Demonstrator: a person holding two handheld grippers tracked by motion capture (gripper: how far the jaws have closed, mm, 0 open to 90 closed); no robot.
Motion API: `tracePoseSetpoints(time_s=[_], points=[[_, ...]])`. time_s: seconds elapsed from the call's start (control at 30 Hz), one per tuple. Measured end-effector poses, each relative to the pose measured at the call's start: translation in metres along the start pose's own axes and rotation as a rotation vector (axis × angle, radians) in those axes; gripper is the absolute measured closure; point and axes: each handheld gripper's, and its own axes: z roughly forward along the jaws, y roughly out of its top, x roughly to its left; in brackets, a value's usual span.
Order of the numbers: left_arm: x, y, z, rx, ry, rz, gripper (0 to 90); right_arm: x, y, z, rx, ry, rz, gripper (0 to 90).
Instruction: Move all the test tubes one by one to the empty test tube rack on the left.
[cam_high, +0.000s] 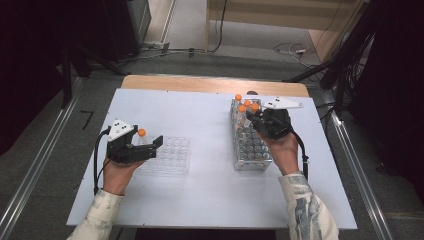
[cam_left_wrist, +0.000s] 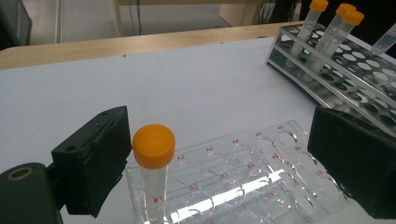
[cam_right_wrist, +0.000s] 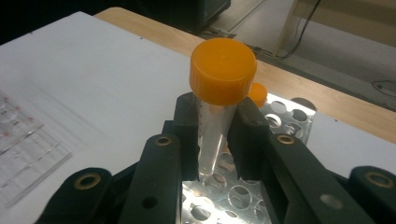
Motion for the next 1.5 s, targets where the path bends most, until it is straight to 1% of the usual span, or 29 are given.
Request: tracePoseSetpoints(time_s=[0.1, 0.2, 0.3, 0.43, 0.6, 0.77, 0.9, 1.0, 1.1, 1.27, 1.5], points=[[-0.001, 0.000, -0.001, -0.001, -0.001, -0.001, 6.8, 0.006, 0.001, -0.002, -0.004, 0.018, -0.014, 72.2], [-0.001, 0.001, -0.001, -0.003, 0.002, -0.001, 6.7, 0.012, 0.001, -0.003, -0.004, 0.041, -0.015, 72.2], [-0.002, 0.001, -0.002, -0.008, 0.000, 0.001, 6.7, 0.017, 0.000, -0.003, -0.001, 0.067, -0.031, 72.2], [-0.004, 0.001, -0.002, -0.010, -0.013, 0.000, 6.8, 0.026, -0.001, -0.003, -0.003, 0.094, -0.044, 72.2], [-0.009, 0.002, -0.002, -0.013, -0.026, 0.011, 6.8, 0.039, -0.001, 0.000, -0.004, 0.132, -0.063, 72.2], [-0.013, 0.004, -0.005, -0.022, -0.039, 0.017, 7.2, 0.054, -0.005, 0.004, 0.004, 0.175, -0.089, 72.2], [-0.018, 0.006, -0.007, -0.027, -0.050, 0.026, 7.3, 0.064, -0.007, 0.005, 0.016, 0.198, -0.112, 72.2], [-0.021, 0.007, -0.008, -0.030, -0.059, 0.035, 7.3, 0.069, -0.009, 0.007, 0.021, 0.210, -0.124, 72.2], [-0.023, 0.008, -0.009, -0.037, -0.063, 0.033, 7.4, 0.071, -0.011, 0.009, 0.024, 0.225, -0.118, 72.2], [-0.027, 0.007, -0.008, -0.025, -0.071, 0.048, 7.5, 0.076, -0.015, 0.014, 0.034, 0.239, -0.113, 72.2], [-0.038, 0.006, -0.006, -0.018, -0.103, 0.068, 7.5, 0.085, -0.019, 0.018, 0.058, 0.261, -0.139, 72.2]])
